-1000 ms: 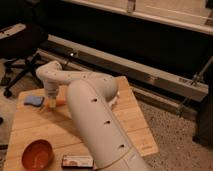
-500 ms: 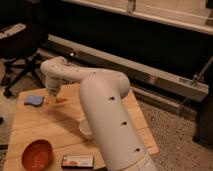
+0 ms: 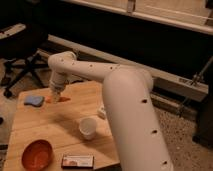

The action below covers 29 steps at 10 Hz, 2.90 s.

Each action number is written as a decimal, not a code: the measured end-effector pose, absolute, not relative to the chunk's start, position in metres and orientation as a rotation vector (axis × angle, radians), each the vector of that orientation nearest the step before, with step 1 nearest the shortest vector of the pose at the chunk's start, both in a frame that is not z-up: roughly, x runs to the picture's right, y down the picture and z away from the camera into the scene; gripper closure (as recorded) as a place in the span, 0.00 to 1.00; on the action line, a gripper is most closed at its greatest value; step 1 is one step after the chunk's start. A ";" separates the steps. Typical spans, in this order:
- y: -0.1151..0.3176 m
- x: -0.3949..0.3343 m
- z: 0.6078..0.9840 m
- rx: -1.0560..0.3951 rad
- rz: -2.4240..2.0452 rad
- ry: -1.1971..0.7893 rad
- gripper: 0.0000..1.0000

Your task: Place the pepper in the ceramic cup

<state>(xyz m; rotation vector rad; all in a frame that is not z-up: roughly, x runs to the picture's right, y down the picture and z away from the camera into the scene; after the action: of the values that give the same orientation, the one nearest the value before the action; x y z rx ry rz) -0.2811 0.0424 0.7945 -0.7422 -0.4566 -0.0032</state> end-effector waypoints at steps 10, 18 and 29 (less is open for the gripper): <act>0.087 -0.191 0.742 -0.795 0.136 -0.470 0.66; 0.118 -0.161 0.710 -0.795 0.174 -0.478 0.66; 0.138 -0.153 0.695 -0.936 0.252 -0.638 0.25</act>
<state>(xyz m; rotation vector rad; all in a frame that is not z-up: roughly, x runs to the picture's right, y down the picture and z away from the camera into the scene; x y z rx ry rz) -0.1527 0.1382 0.6955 -0.9358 -0.6380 0.2521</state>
